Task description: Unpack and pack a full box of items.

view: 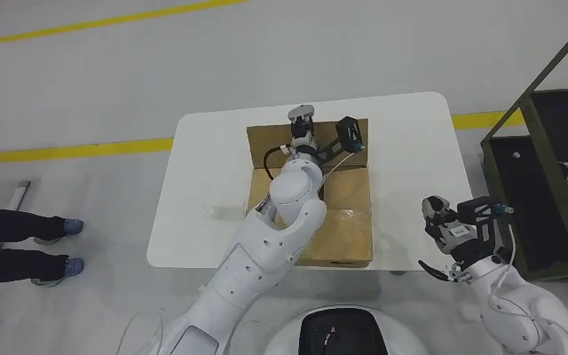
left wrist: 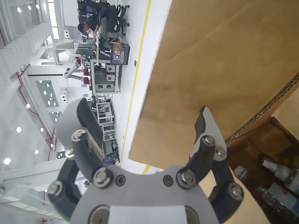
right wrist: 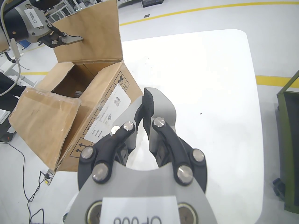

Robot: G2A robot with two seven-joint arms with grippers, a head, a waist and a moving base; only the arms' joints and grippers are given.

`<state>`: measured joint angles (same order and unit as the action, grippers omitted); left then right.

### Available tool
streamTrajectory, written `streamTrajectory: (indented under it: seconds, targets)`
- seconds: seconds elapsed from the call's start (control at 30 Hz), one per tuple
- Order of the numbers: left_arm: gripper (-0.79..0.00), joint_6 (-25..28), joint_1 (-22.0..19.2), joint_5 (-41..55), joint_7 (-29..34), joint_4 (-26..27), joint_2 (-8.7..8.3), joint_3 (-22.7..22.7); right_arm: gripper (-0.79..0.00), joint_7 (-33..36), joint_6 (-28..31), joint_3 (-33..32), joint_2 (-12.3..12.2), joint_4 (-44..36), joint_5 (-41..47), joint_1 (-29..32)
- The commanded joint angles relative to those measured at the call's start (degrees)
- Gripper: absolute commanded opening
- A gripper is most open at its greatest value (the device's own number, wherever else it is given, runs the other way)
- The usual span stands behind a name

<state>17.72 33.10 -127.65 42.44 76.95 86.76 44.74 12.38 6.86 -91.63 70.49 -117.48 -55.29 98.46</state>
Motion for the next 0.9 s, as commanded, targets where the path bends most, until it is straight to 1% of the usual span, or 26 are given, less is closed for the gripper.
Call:
streamTrajectory:
  seconds: [0.0,0.07,0.17,0.6,0.67,0.77,0.87]
  targets:
    - [0.0,-0.7,-0.6,0.3,-0.1,-1.8,0.53,-0.2,-0.785,0.0,0.1,0.1,0.0,0.0,0.0,0.0]
    - [0.0,-1.3,-1.0,0.0,0.3,-2.6,0.94,-0.4,-0.785,0.0,0.2,0.1,0.0,0.1,0.1,0.0]
    - [0.0,-1.8,-0.5,-0.2,0.5,-3.2,1.39,-0.6,-0.785,-0.1,0.3,0.1,0.0,0.3,0.2,0.0]
    - [0.0,-1.3,1.2,-2.2,0.3,-4.3,2.4,0.6,-0.785,-0.1,0.7,0.0,-0.1,0.7,0.4,-0.2]
    - [0.0,-1.7,1.6,-1.9,0.0,-3.5,2.53,1.1,-0.785,-0.1,0.7,0.0,-0.1,0.6,0.5,-0.2]
    - [0.0,-0.5,2.2,-2.5,-1.6,-1.2,2.38,1.9,-0.785,-0.4,0.9,-0.3,0.0,0.2,2.0,-0.2]
    - [0.0,1.1,4.2,-0.9,-1.3,4.0,1.91,4.9,-0.785,-0.2,2.2,-1.2,-0.1,-0.3,5.6,-0.2]
